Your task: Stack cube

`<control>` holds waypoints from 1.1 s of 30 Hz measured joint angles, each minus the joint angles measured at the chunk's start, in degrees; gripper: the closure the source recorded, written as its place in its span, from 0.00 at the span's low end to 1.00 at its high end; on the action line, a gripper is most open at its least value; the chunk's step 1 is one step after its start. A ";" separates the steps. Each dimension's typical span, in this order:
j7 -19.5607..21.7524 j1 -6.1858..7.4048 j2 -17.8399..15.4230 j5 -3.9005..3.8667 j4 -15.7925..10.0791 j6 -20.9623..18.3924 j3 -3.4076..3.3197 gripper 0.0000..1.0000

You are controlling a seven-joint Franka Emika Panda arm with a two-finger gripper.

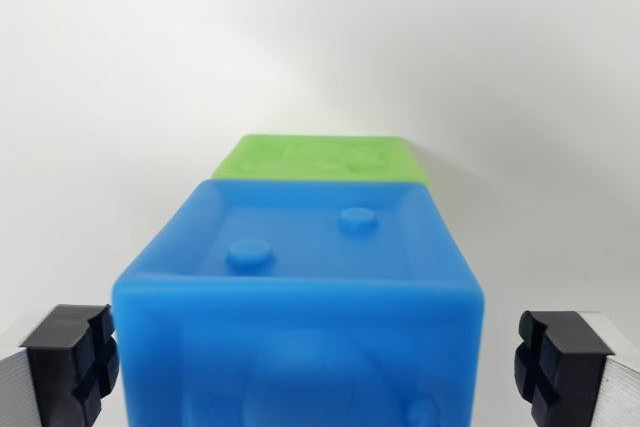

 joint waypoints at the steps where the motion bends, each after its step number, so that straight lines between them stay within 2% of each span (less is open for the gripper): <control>1: 0.00 0.00 -0.26 0.00 -0.03 -0.23 0.00 0.00; 15: 0.00 0.00 -5.08 0.00 -0.42 -4.58 0.00 0.00; 33: 0.00 0.00 -13.28 0.00 0.29 -13.38 0.00 0.00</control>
